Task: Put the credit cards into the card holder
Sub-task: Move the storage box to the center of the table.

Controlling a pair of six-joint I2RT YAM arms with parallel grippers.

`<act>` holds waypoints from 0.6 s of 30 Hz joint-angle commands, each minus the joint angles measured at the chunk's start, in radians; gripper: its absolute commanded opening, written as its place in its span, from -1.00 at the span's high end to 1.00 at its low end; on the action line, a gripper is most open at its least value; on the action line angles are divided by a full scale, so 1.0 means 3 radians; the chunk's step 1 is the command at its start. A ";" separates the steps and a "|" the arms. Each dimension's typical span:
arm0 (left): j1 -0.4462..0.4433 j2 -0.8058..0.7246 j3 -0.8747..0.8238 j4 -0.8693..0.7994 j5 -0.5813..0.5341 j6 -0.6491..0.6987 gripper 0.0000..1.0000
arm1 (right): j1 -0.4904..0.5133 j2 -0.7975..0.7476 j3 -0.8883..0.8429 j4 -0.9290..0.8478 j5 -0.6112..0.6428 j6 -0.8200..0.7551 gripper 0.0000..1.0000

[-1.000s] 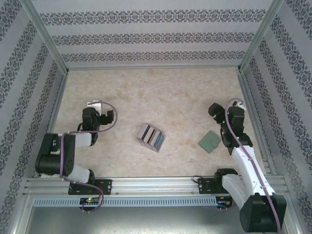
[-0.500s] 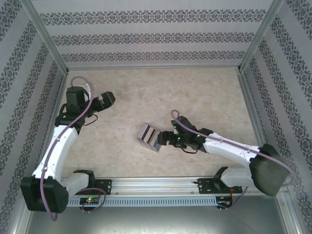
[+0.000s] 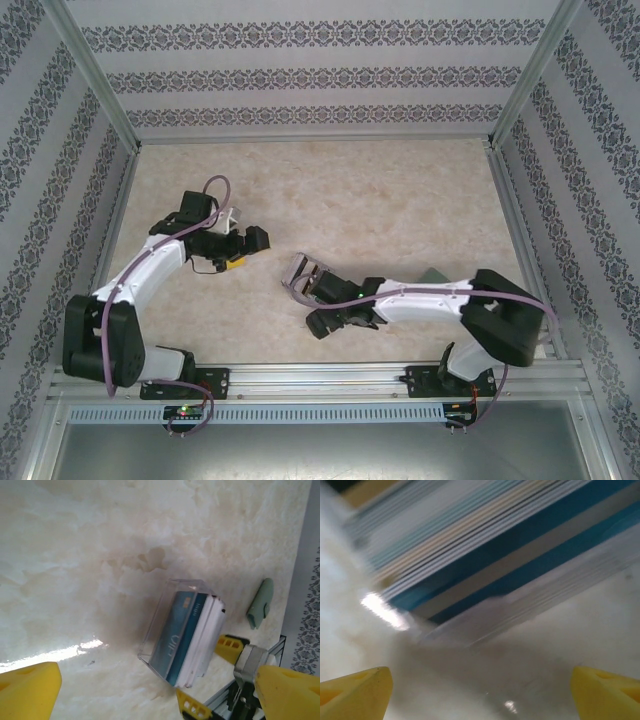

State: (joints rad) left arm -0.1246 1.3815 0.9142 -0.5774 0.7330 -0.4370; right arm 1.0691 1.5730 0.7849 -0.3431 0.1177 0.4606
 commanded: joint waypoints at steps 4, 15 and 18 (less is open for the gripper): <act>-0.0004 0.0274 0.0247 -0.0157 -0.0047 0.0372 -0.99 | -0.0292 0.0144 0.0257 0.0020 0.1015 -0.0060 -0.85; -0.0004 -0.0035 0.0170 -0.0147 -0.0275 0.0471 -0.99 | -0.0907 0.0299 0.0222 0.1187 0.0172 -0.0021 -0.86; -0.0004 -0.0162 0.0146 -0.0172 -0.0453 0.0485 -0.99 | -0.0705 0.0111 0.0002 0.1170 0.0190 -0.0467 -0.86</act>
State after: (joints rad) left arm -0.1246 1.3869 0.9646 -0.5961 0.6628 -0.3313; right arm 0.8009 1.6531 0.8326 -0.0715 0.2245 0.4381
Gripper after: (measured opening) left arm 0.996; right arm 0.930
